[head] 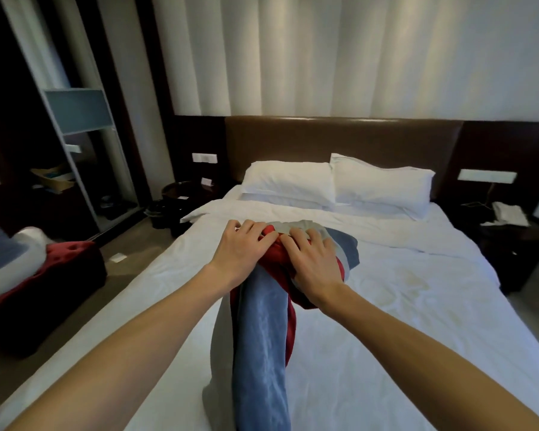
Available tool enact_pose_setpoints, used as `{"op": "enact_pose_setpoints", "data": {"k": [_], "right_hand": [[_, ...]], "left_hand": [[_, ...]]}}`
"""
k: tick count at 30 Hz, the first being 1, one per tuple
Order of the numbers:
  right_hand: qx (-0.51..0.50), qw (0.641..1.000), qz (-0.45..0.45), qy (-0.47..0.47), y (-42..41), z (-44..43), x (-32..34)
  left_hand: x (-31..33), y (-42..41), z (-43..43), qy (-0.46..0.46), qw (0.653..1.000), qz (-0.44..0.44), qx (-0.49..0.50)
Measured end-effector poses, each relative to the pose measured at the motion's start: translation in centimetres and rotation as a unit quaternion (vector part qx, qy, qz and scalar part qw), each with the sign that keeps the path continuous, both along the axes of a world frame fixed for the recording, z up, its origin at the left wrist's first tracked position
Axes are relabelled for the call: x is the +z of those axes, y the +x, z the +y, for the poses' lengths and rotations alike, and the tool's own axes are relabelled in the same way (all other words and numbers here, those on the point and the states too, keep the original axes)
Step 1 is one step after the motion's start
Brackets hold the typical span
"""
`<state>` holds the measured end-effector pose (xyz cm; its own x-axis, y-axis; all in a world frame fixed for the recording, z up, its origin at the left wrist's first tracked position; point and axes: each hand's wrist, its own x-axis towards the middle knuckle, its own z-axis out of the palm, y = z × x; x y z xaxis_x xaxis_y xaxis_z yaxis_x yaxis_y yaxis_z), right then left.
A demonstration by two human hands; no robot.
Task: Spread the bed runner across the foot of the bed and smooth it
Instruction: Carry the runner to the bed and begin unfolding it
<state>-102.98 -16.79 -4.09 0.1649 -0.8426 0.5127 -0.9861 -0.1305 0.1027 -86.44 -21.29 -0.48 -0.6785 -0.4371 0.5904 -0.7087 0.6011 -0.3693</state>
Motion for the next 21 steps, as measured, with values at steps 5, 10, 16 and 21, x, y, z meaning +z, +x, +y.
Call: {"op": "enact_pose_setpoints", "data": {"k": [5,10,16,21], "right_hand": [[-0.046,0.998,0.001,0.042,-1.9,-3.1,-2.3],[-0.101,0.989,-0.019,0.104,-2.8,-5.0,-6.9],[-0.164,0.974,-0.023,0.155,-3.8,-6.5,-14.1],[-0.168,0.967,-0.012,0.193,-5.4,-6.1,-20.6]], "left_hand": [[-2.4,-2.4,-4.6,0.039,0.998,-0.003,-0.040],[-7.0,-4.4,-8.1,0.096,0.992,-0.025,-0.083],[-15.3,-6.6,-12.0,0.189,0.972,-0.047,-0.132],[-22.8,-8.1,-12.8,0.263,0.948,-0.093,-0.155]]}}
